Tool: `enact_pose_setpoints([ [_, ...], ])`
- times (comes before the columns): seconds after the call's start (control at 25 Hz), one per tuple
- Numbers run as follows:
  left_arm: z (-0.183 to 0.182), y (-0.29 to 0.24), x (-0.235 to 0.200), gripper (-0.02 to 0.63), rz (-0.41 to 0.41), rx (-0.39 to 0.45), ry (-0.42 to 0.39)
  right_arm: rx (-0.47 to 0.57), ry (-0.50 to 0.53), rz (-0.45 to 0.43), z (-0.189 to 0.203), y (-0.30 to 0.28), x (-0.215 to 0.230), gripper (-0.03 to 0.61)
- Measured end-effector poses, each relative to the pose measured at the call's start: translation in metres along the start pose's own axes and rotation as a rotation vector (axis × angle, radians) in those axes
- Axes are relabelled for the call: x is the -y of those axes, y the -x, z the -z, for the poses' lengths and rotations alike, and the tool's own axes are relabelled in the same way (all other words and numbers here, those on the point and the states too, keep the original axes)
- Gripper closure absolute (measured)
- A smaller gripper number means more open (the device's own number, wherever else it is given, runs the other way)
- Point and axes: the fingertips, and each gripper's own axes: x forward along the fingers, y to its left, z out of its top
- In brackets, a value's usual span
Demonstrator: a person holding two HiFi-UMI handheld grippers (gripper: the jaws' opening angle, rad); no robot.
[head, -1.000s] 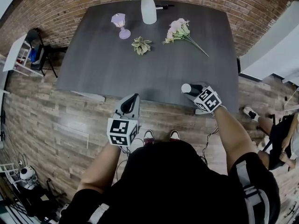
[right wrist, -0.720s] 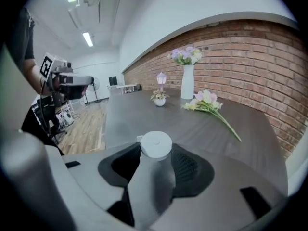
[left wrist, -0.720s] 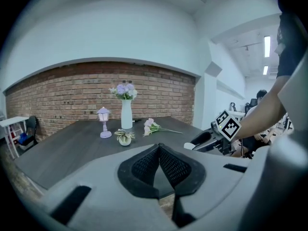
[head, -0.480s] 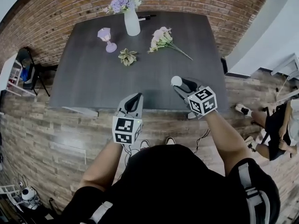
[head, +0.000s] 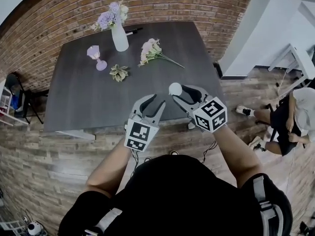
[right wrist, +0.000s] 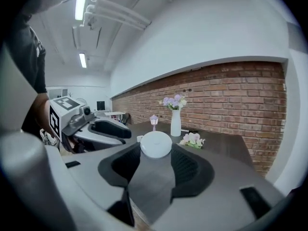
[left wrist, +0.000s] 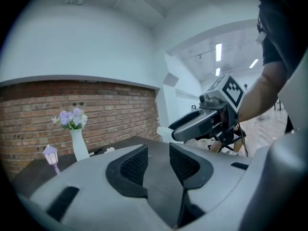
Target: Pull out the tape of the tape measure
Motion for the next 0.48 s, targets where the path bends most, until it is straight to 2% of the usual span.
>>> enact_pose_setpoints([
  [0.16, -0.017, -0.006, 0.011, 0.473, 0.061, 0.045, -0.095, 0.009, 0.069, -0.027, -0.008, 0.009, -0.02, 0.38],
  [0.48, -0.019, -0.009, 0.023, 0.48, 0.107, 0.058, -0.135, -0.011, 0.108, -0.017, -0.007, 0.018, -0.022, 0.38],
])
